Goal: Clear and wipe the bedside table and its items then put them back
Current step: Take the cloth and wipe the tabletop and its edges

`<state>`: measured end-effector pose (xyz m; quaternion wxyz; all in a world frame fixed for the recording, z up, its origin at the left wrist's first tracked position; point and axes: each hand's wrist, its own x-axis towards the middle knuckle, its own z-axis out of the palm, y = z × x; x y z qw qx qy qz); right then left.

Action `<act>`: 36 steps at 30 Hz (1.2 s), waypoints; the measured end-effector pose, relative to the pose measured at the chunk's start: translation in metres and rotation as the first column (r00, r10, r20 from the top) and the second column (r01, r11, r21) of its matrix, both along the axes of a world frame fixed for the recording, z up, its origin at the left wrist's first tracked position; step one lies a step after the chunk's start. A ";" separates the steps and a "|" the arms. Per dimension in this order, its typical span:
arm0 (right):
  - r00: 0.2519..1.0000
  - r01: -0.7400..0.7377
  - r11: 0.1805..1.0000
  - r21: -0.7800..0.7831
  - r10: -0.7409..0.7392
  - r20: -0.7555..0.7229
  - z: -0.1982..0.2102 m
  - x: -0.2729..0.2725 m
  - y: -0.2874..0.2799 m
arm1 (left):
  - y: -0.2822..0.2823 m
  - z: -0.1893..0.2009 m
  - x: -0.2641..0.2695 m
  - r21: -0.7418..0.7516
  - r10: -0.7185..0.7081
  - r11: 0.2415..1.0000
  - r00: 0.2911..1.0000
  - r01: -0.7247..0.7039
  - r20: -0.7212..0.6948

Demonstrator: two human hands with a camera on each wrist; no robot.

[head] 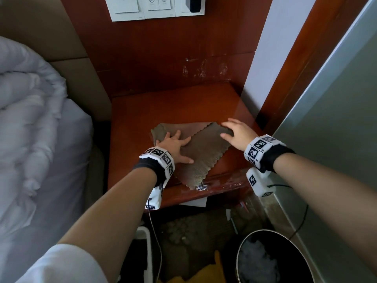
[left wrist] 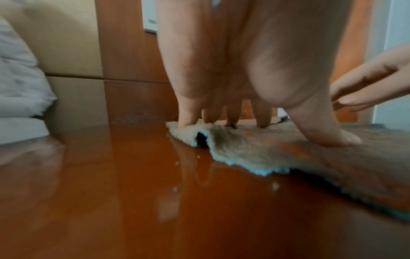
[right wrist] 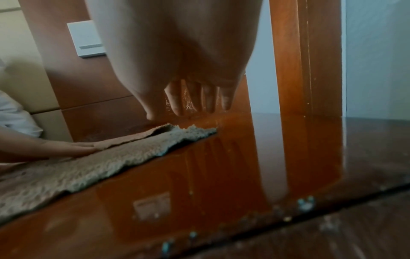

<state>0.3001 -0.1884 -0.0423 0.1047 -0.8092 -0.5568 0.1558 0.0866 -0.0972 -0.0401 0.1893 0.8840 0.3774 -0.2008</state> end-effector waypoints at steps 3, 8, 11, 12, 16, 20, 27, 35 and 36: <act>1.000 -0.003 1.000 -0.014 0.003 0.009 -0.004 -0.008 0.000 | -0.007 0.001 -0.008 -0.006 0.021 1.000 1.000 -0.021 -0.005; 0.997 -0.071 0.997 -0.021 0.071 0.014 -0.006 -0.030 -0.003 | -0.022 -0.001 -0.030 -0.002 0.052 0.999 0.999 -0.052 -0.010; 0.994 -0.107 0.994 -0.019 0.107 0.022 0.000 -0.045 -0.002 | -0.031 -0.003 -0.049 0.002 0.073 0.997 0.997 -0.073 -0.009; 0.993 -0.117 0.993 -0.021 0.117 0.022 0.002 -0.051 -0.002 | -0.035 -0.002 -0.056 0.002 0.084 0.996 0.996 -0.084 -0.009; 0.984 -0.174 0.985 -0.017 0.174 0.032 0.007 -0.076 -0.002 | -0.046 -0.003 -0.084 0.010 0.113 0.994 0.994 -0.112 -0.016; 0.971 -0.232 0.972 -0.030 0.234 0.059 0.007 -0.100 0.001 | -0.045 -0.002 -0.110 0.032 0.117 0.993 0.992 -0.116 -0.047; 0.952 -0.297 0.954 -0.042 0.299 0.059 0.007 -0.128 0.016 | -0.047 -0.003 -0.138 0.074 0.157 0.986 0.979 -0.148 -0.127; 0.945 -0.316 0.948 -0.049 0.319 0.074 0.005 -0.141 0.044 | -0.050 0.000 -0.165 0.067 0.337 0.938 0.939 -0.341 0.068; 0.944 -0.319 0.946 -0.053 0.322 0.067 0.003 -0.141 0.046 | -0.050 0.003 -0.164 0.060 0.358 0.929 0.930 -0.364 0.085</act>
